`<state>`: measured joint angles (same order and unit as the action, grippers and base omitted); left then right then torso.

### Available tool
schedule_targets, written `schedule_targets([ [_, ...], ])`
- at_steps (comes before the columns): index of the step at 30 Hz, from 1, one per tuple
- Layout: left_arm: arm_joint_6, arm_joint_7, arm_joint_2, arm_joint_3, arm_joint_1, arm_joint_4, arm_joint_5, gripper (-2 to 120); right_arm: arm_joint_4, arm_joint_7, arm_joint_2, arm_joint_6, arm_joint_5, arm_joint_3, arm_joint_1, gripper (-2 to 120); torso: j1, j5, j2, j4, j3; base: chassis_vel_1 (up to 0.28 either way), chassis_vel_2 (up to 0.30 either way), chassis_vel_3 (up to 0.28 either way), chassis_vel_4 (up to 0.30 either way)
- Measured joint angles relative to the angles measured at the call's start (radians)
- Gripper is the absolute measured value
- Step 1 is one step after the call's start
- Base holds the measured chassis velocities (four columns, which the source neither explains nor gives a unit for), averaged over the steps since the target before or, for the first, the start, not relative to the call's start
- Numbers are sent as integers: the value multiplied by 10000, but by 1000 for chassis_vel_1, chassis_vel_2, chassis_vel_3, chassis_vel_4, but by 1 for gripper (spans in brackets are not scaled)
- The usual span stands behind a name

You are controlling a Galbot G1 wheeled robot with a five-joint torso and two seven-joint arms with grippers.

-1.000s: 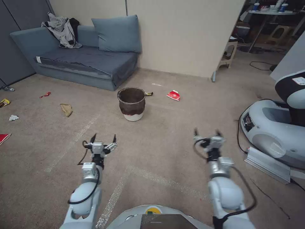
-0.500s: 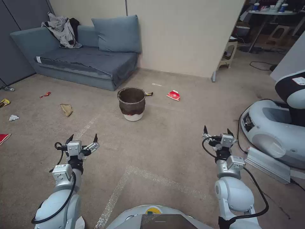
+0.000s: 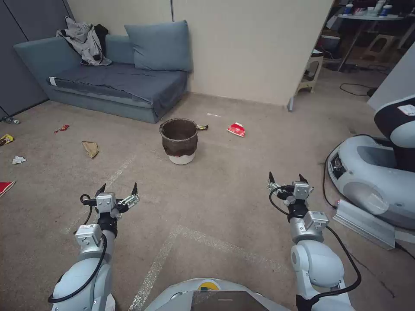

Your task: Pick up the trash bin, then pick up the garbage from the floor and place it into the trash bin.

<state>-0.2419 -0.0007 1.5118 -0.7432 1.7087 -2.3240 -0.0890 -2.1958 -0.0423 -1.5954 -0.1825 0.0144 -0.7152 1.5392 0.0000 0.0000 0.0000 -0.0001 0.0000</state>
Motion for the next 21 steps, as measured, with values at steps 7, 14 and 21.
schedule_targets([
  [7, 78, -19, 49, 33, -3, -9, 58, 100, -7, -16, -21, 0, 61, 37, -4, 100, 0, 0, 0, 0, 0, 0, 0, 0, 0],
  [14, 67, -46, 70, 60, 3, -120, 79, 100, -11, -17, -85, 35, 67, 47, -6, 100, 0, 0, 0, 1, 0, 0, 0, 0, 0],
  [21, 14, -109, 88, 150, 8, -195, 183, 100, 1, 0, -126, 131, 124, 1, 17, 100, 0, 0, 0, 0, 0, 0, 0, 0, 0],
])
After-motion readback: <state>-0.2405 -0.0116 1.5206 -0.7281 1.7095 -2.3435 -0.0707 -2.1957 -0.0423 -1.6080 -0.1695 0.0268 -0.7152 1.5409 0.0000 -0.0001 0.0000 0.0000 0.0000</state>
